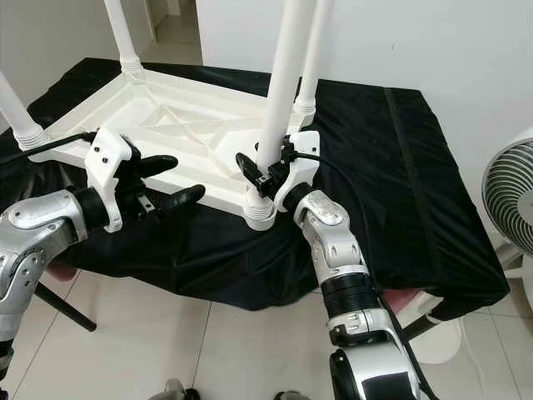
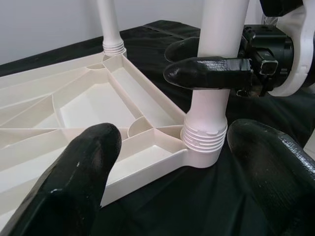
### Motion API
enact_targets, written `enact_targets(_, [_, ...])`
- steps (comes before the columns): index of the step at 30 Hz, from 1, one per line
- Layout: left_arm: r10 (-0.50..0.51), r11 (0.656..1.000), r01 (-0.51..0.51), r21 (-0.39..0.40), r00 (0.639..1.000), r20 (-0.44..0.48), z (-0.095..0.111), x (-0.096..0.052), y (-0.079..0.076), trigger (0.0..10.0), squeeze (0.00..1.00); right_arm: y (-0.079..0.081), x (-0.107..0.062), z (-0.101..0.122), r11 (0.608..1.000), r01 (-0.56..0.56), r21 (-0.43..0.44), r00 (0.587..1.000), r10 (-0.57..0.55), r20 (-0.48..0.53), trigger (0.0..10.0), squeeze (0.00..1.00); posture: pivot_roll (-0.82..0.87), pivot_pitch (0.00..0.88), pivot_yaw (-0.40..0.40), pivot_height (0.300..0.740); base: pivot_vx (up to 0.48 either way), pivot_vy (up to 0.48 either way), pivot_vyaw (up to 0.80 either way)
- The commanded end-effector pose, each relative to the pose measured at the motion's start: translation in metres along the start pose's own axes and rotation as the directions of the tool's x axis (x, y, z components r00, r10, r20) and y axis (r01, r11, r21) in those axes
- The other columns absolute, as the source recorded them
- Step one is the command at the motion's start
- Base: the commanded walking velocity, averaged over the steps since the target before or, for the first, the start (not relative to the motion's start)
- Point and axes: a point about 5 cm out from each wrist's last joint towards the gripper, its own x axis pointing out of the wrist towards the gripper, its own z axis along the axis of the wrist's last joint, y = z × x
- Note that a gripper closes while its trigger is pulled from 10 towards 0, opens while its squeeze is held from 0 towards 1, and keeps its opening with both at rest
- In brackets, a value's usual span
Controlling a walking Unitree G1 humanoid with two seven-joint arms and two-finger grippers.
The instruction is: Building children table
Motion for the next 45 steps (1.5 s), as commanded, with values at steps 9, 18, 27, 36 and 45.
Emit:
enact_targets(9, [0.006,1.000,-0.006,0.003,1.000,-0.005,0.008,-0.014,0.007,10.0,0.00,-0.020,-0.017,-0.028,1.000,-0.013,-0.026,0.986,0.009,-0.168,10.0,0.00,0.02,0.122,0.008,0.740,0.000,0.000,0.00])
enact_targets(18, [0.012,1.000,-0.012,0.003,1.000,-0.013,0.009,-0.015,0.008,10.0,0.00,-0.019,-0.019,-0.032,0.987,-0.158,0.040,0.969,0.162,-0.184,10.0,0.00,0.02,0.134,0.029,0.740,0.000,0.000,0.00])
enact_targets(27, [0.029,1.000,-0.029,0.012,0.999,-0.025,0.010,-0.016,0.011,10.0,0.00,-0.030,-0.021,-0.033,0.954,-0.289,0.082,0.915,0.301,-0.271,10.0,0.00,0.04,0.137,0.025,0.740,0.000,0.000,0.00])
enact_targets(36, [0.038,0.999,-0.038,0.014,0.999,-0.022,0.010,-0.016,0.011,10.0,0.00,-0.025,-0.021,-0.038,0.964,-0.264,-0.022,0.926,0.247,-0.286,10.0,0.00,0.03,0.137,0.022,0.740,0.000,0.000,0.00])
enact_targets(45, [0.039,0.999,-0.039,0.013,0.999,-0.017,0.011,-0.014,0.011,10.0,0.00,-0.017,-0.032,-0.051,0.978,-0.210,0.004,0.937,0.203,-0.285,10.0,0.00,0.02,0.134,0.022,0.740,0.000,0.000,0.00])
